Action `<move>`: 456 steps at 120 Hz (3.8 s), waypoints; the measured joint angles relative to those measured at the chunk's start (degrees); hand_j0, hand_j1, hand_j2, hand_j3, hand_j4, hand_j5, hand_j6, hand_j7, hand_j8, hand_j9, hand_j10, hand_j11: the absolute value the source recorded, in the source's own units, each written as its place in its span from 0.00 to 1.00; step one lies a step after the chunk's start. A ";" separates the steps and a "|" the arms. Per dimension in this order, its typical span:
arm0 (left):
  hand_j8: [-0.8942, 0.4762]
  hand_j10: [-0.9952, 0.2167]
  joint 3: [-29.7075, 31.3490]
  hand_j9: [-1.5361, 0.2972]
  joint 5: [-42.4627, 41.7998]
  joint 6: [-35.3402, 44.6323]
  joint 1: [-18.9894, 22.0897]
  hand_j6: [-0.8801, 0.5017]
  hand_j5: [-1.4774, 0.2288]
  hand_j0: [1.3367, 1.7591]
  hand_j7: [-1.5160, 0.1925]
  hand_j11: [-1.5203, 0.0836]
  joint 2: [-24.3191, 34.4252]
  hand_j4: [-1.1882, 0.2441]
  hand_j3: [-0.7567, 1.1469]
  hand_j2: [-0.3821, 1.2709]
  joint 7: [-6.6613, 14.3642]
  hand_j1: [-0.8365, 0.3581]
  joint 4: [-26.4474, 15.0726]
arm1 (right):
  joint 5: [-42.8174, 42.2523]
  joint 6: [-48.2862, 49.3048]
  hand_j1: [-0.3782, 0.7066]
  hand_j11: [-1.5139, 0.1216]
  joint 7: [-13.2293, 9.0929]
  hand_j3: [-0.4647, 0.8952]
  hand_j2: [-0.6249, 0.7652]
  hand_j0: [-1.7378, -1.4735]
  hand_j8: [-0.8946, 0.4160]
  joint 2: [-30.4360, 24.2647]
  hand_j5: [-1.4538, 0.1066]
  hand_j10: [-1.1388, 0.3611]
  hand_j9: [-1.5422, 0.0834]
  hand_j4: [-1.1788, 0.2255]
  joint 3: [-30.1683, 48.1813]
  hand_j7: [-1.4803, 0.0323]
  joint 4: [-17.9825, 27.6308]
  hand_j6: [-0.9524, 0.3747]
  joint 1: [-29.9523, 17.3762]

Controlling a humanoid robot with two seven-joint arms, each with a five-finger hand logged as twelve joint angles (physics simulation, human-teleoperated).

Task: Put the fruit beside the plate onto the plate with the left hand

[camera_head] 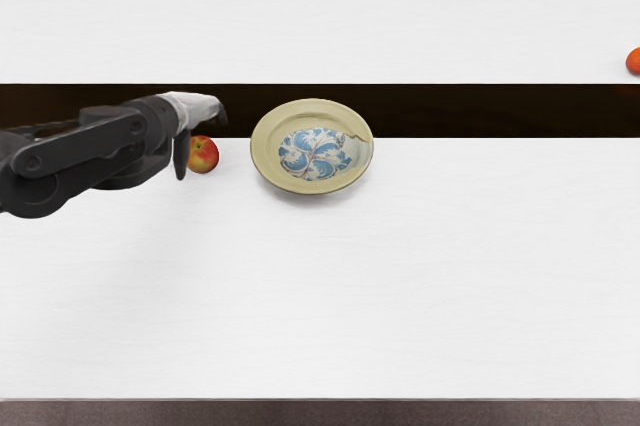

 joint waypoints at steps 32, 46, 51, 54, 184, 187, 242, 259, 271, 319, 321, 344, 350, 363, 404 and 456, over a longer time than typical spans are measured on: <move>0.41 0.55 2.50 0.61 -0.02 4.54 0.06 0.40 0.62 0.76 0.64 0.69 -1.23 0.60 0.40 0.27 0.00 0.67 1.22 | 0.00 0.00 0.03 0.93 0.00 0.34 0.45 0.30 0.68 0.00 0.93 0.76 0.95 0.84 0.00 0.98 0.00 0.72 0.00; 0.41 0.55 3.39 0.60 -0.02 5.88 0.25 0.40 0.61 0.76 0.64 0.68 -2.38 0.60 0.40 0.27 0.00 0.66 1.02 | 0.00 0.00 0.03 0.93 0.00 0.34 0.45 0.30 0.68 0.00 0.93 0.76 0.95 0.84 0.00 0.98 0.00 0.72 0.00; 0.41 0.55 3.68 0.60 -0.05 6.23 0.26 0.39 0.61 0.76 0.64 0.68 -2.38 0.60 0.40 0.27 0.00 0.66 0.84 | 0.00 0.00 0.03 0.93 0.00 0.34 0.45 0.30 0.68 0.00 0.93 0.76 0.95 0.84 0.01 0.98 0.00 0.72 0.00; 0.41 0.55 3.81 0.60 -0.05 6.38 0.26 0.39 0.61 0.76 0.63 0.68 -2.27 0.60 0.40 0.27 0.00 0.66 0.78 | 0.00 0.00 0.03 0.93 0.00 0.34 0.45 0.30 0.68 0.00 0.93 0.76 0.95 0.84 0.01 0.98 0.00 0.72 0.00; 0.30 0.43 9.20 0.50 -0.01 14.36 2.29 0.29 0.50 0.76 0.52 0.56 -2.00 0.50 0.40 0.29 0.00 0.52 1.37 | 0.00 -0.01 0.03 0.93 0.00 0.34 0.45 0.30 0.68 0.00 0.93 0.76 0.95 0.84 0.01 0.98 0.00 0.72 0.00; 0.30 0.42 9.35 0.49 0.00 14.50 2.29 0.29 0.50 0.76 0.52 0.55 -2.03 0.49 0.40 0.29 0.00 0.51 1.37 | 0.00 0.00 0.03 0.93 0.00 0.34 0.45 0.30 0.68 0.00 0.93 0.76 0.95 0.84 0.01 0.98 0.00 0.72 0.00; 0.34 0.30 9.78 0.37 -0.42 14.58 0.41 0.37 0.36 0.75 0.39 0.41 -2.47 0.48 0.40 0.32 0.03 0.42 1.44 | 0.00 0.00 0.03 0.93 0.00 0.34 0.45 0.30 0.68 0.00 0.93 0.76 0.95 0.84 0.00 0.98 0.00 0.72 0.00; 0.36 0.29 9.41 0.36 -0.70 14.25 -2.50 0.39 0.35 0.74 0.38 0.40 -2.47 0.51 0.40 0.33 0.03 0.38 1.23 | 0.00 0.02 0.03 0.93 0.00 0.34 0.45 0.30 0.68 0.00 0.93 0.76 0.95 0.84 0.01 0.98 0.00 0.72 0.00; 0.37 0.29 9.23 0.35 -0.75 14.39 -4.31 0.40 0.35 0.74 0.37 0.39 -2.15 0.51 0.40 0.34 0.03 0.38 0.51 | 0.00 0.00 0.03 0.93 0.00 0.34 0.45 0.30 0.68 0.00 0.93 0.76 0.95 0.84 0.01 0.98 0.00 0.72 0.00; 0.36 0.29 9.26 0.36 -0.30 17.70 -7.42 0.39 0.35 0.74 0.37 0.40 -4.12 0.50 0.40 0.33 0.03 0.39 -11.11 | 0.00 0.00 0.03 0.93 0.00 0.34 0.45 0.30 0.68 0.00 0.93 0.76 0.95 0.84 0.01 0.98 0.00 0.72 0.00; 0.36 0.29 9.29 0.36 -0.32 17.93 -7.39 0.39 0.35 0.74 0.37 0.40 -4.51 0.50 0.40 0.33 0.02 0.39 -11.27 | 0.00 0.00 0.03 0.93 0.00 0.34 0.45 0.30 0.68 0.00 0.93 0.76 0.95 0.84 0.01 0.98 0.00 0.72 0.00; 0.36 0.29 9.96 0.36 0.67 19.63 -5.27 0.39 0.35 0.74 0.38 0.40 -7.95 0.50 0.40 0.34 0.02 0.38 -11.05 | 0.00 0.00 0.03 0.93 0.00 0.34 0.45 0.30 0.68 0.00 0.93 0.76 0.95 0.84 0.01 0.98 0.00 0.72 0.00; 0.36 0.30 10.05 0.36 1.03 19.78 -4.70 0.39 0.34 0.74 0.37 0.40 -8.39 0.50 0.40 0.34 0.03 0.38 -10.34 | 0.00 0.00 0.03 0.93 0.00 0.34 0.45 0.30 0.68 0.00 0.93 0.76 0.95 0.84 0.01 0.98 0.00 0.72 0.00; 0.36 0.30 10.27 0.36 1.78 20.06 -4.61 0.40 0.35 0.74 0.38 0.40 -10.25 0.51 0.40 0.33 0.05 0.37 -8.14 | 0.00 0.00 0.03 0.93 0.00 0.34 0.45 0.30 0.68 0.00 0.93 0.76 0.95 0.84 0.01 0.98 0.00 0.72 0.00; 0.33 0.31 12.17 0.38 2.09 20.22 -3.46 0.36 0.37 0.74 0.40 0.42 -11.97 0.47 0.40 0.35 0.03 0.39 -2.74 | 0.00 0.00 0.03 0.93 0.00 0.34 0.45 0.30 0.68 0.00 0.93 0.76 0.95 0.84 0.01 0.98 0.00 0.72 0.00; 0.50 0.63 10.47 0.67 1.23 21.91 -6.59 0.49 0.69 0.76 0.71 0.76 -10.49 0.68 0.40 0.27 0.00 0.76 -4.80 | 0.00 0.00 0.03 0.93 0.00 0.34 0.45 0.30 0.68 0.00 0.93 0.76 0.95 0.84 0.00 0.98 0.00 0.72 0.00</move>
